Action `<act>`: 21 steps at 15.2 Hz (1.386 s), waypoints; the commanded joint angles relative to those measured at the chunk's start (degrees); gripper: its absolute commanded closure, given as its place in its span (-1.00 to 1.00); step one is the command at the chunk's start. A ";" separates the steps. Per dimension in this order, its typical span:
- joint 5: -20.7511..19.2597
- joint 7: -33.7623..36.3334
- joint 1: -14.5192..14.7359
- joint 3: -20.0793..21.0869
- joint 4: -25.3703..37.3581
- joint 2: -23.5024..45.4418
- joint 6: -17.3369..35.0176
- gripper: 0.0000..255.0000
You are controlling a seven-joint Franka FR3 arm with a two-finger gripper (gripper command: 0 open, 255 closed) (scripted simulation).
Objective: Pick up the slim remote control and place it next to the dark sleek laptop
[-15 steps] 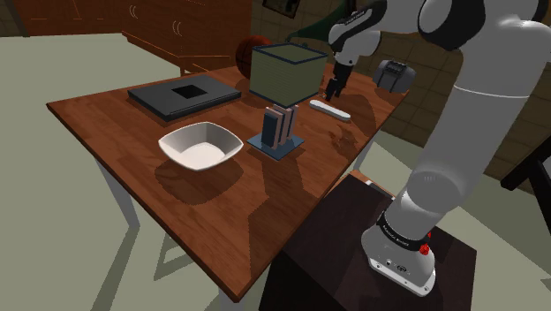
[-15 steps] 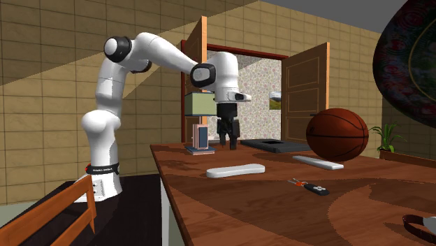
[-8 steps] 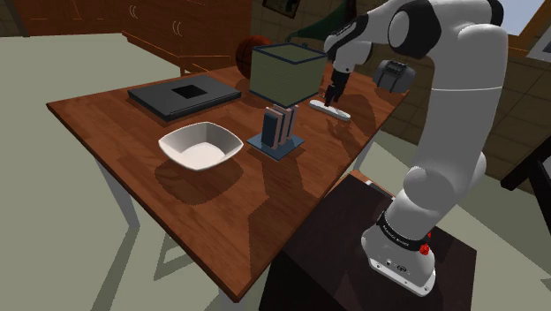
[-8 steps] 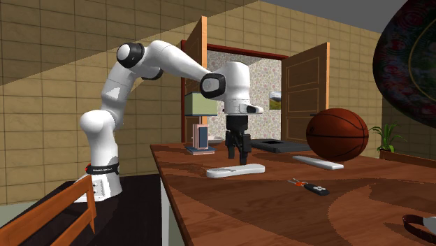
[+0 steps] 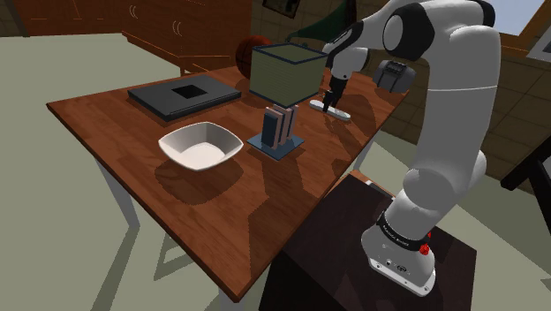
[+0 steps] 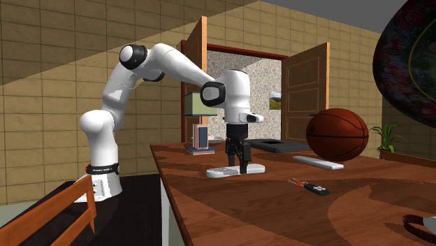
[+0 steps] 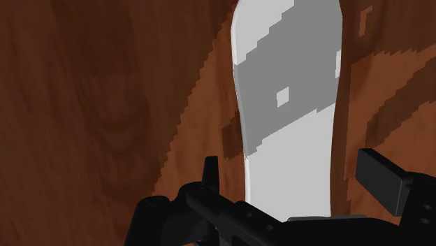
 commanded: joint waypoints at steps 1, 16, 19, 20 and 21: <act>0.02 -0.02 -0.02 0.01 0.02 0.03 0.03 -1.00; -0.51 0.33 0.16 -0.27 0.52 -0.76 -1.17 1.00; -1.28 0.85 0.41 -0.65 1.38 -1.88 -3.01 1.00; -1.53 1.01 0.49 -0.77 1.70 -2.24 -3.63 1.00; -1.77 1.18 0.55 -0.88 2.03 -2.59 -4.26 1.00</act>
